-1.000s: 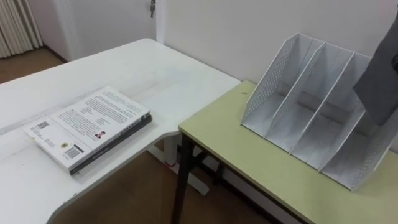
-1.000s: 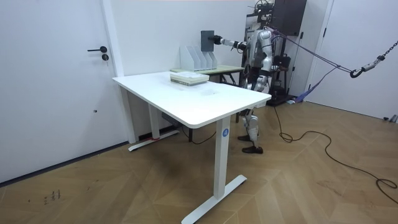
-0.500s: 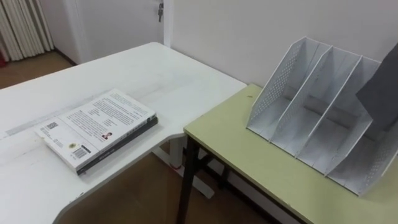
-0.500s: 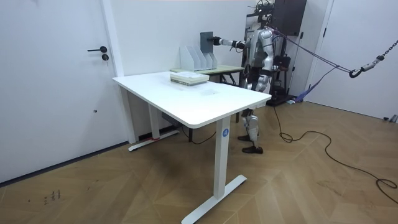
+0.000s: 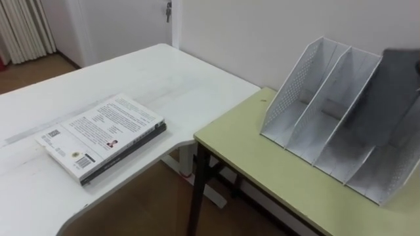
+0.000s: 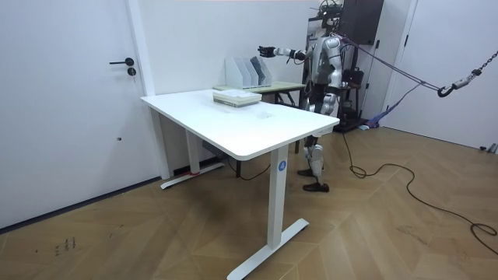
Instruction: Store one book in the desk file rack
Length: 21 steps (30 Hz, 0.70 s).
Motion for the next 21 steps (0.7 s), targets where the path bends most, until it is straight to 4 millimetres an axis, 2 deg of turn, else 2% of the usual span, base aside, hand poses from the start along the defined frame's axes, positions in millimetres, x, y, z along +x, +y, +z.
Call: replay_targets(ticks=[12,21], targets=[[-3,0,0,97,169,21,0,3,2,5,144,-248,190,0,1,117,85,58,-33,35,-11,29,19,-12,-20,107,73,-28,26,0],[-4,1,0,154,181,56,0,3,2,5,292,-344,208,0,-4,75,54,53,-49,22,-25,30,22,7,-33,81,37,-32,38,0]])
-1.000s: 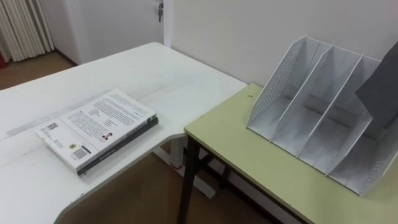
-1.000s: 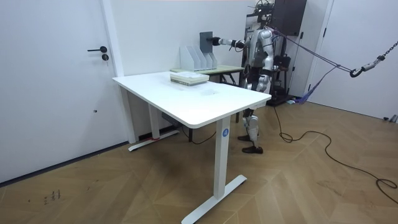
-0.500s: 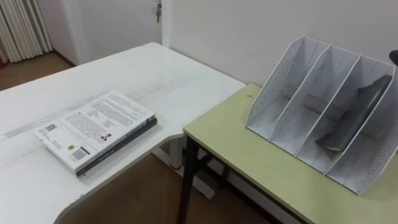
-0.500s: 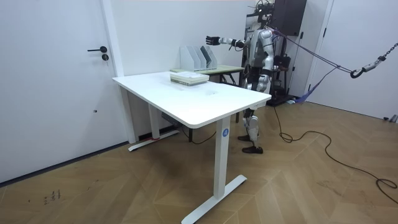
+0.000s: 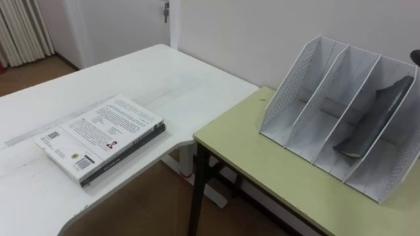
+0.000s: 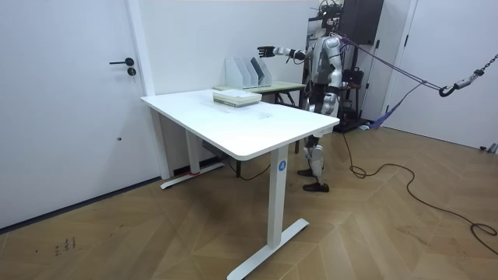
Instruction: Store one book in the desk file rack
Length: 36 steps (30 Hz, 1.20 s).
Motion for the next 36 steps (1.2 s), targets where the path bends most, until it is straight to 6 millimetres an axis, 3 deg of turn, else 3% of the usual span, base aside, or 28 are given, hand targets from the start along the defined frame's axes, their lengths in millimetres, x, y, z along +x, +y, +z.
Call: replay_targets(ticks=[11,18,22,25,30,36], targets=[[2,2,1,114,-13,-247,0,1,3,5,258,-370,208,0,-56,-6,-4,-89,-5,51,2,18,22,-52,-44,-97,-12,-3,8,1],[7,1,0,116,-58,-490,0,5,23,42,-324,-2234,1976,0,-4,47,-13,-78,-4,85,-11,22,25,-165,-42,5,130,-11,13,-4],[8,0,0,81,-112,-597,0,5,51,62,-1225,-3377,4099,0,-71,132,45,-47,9,182,-2,22,25,-167,-47,85,145,-2,8,-4],[9,1,1,101,-150,-687,0,-4,69,55,-1797,-3619,5695,0,-59,101,31,-42,36,327,-2,22,24,-161,-62,82,133,-1,4,-1],[9,3,2,126,-178,-623,0,-29,95,13,-2539,-2702,8817,0,-41,-29,32,40,19,363,-17,21,25,-164,-86,91,123,-12,15,0],[9,8,4,-105,-339,-846,0,-50,114,2,-3219,-2785,11387,0,-61,-115,-31,87,48,342,-63,18,24,-127,-72,77,123,-2,0,0]])
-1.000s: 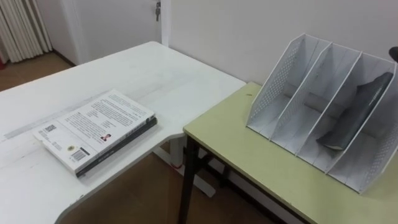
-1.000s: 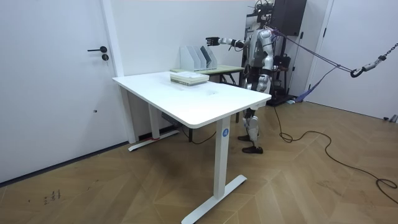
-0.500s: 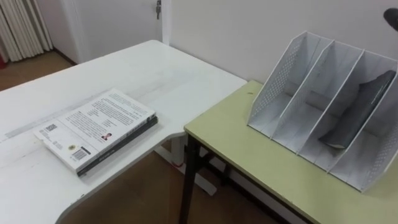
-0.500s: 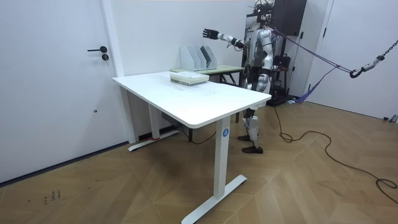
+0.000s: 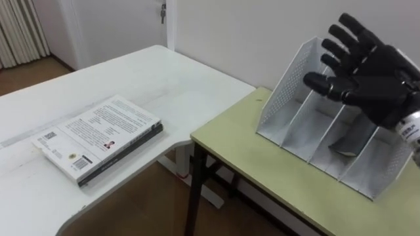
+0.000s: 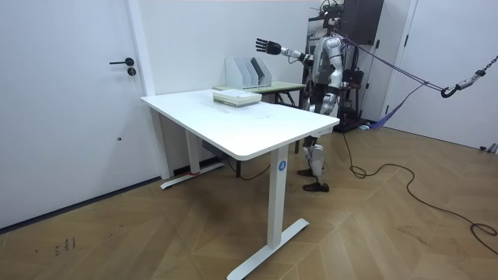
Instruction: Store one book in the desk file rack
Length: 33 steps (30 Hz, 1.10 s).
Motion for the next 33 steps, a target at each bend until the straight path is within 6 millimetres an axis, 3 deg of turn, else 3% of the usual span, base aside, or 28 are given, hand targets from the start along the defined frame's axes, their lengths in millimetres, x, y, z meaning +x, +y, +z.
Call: replay_targets(ticks=[4,7,11,13,15,17,21,25,28,31,33], targets=[[1,1,0,-17,69,-276,0,-11,12,-7,-946,-117,1526,0,-7,17,11,20,7,2,-18,-2,-2,125,5,-11,-9,2,-4,0],[2,3,1,-72,29,-420,0,-22,18,-30,-1987,573,2520,0,82,-66,12,21,9,30,-43,-4,-5,113,8,-6,1,2,-4,0],[12,4,1,-112,-53,-704,0,-38,32,-69,-4176,1920,3888,0,163,-91,52,9,8,82,-47,-7,-1,90,-8,18,3,3,-2,-1],[19,6,1,-69,-59,-945,0,-51,32,-91,-5167,2789,4231,0,385,-126,61,14,20,130,-59,-10,-3,8,7,42,-2,3,-3,-4],[25,6,1,-100,-43,-1237,0,-71,32,-124,-6577,4241,4844,0,645,-167,89,-44,24,149,-85,-9,-4,-56,12,46,11,5,-6,-3],[27,5,1,-160,-113,-1283,0,-86,32,-142,-7403,5074,5443,0,652,-136,104,-104,16,143,-78,-9,-3,-64,16,14,4,5,-6,2],[33,2,0,-182,-129,-1650,0,-99,17,-174,-9374,6854,5726,0,687,-97,137,-156,3,185,-76,-4,3,-208,-12,72,24,8,1,-3],[35,1,-1,-121,-115,-1629,0,-113,10,-194,-11374,7904,5891,0,783,-56,146,-181,6,239,-146,-5,3,-367,15,219,37,4,3,-9],[36,-1,-1,-68,-92,-1591,0,-121,7,-213,-11885,8716,5668,0,870,-42,141,-175,4,246,-173,-4,5,-329,23,256,50,15,-4,-7],[35,-7,-4,-59,-59,-1478,0,-153,-6,-258,-12197,10900,5216,0,964,32,117,-6,-30,277,-197,-3,8,-205,2,245,21,2,28,3],[34,-12,-6,-122,-33,-1351,0,-179,-13,-279,-12724,12104,5225,0,965,171,54,1,-49,278,-214,-6,13,-199,1,245,3,8,56,0]])
